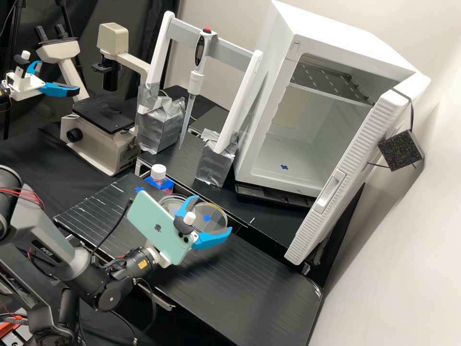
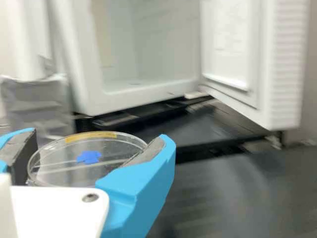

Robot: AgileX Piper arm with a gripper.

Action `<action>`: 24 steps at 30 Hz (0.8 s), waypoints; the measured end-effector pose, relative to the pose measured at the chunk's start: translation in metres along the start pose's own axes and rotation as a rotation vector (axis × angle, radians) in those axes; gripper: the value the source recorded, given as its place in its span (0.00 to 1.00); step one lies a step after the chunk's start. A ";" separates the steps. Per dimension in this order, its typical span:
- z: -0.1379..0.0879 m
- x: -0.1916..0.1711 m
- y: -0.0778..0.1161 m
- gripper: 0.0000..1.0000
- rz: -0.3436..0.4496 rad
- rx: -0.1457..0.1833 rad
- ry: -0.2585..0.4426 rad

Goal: Open the lid

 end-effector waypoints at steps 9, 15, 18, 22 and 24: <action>0.016 0.005 -0.004 0.00 -0.022 0.048 -0.058; 0.020 0.008 -0.008 1.00 -0.047 0.018 -0.068; 0.020 0.009 -0.010 1.00 -0.053 0.004 -0.062; 0.020 0.010 -0.011 1.00 -0.056 -0.001 -0.062; 0.020 0.010 -0.010 1.00 -0.051 0.002 -0.063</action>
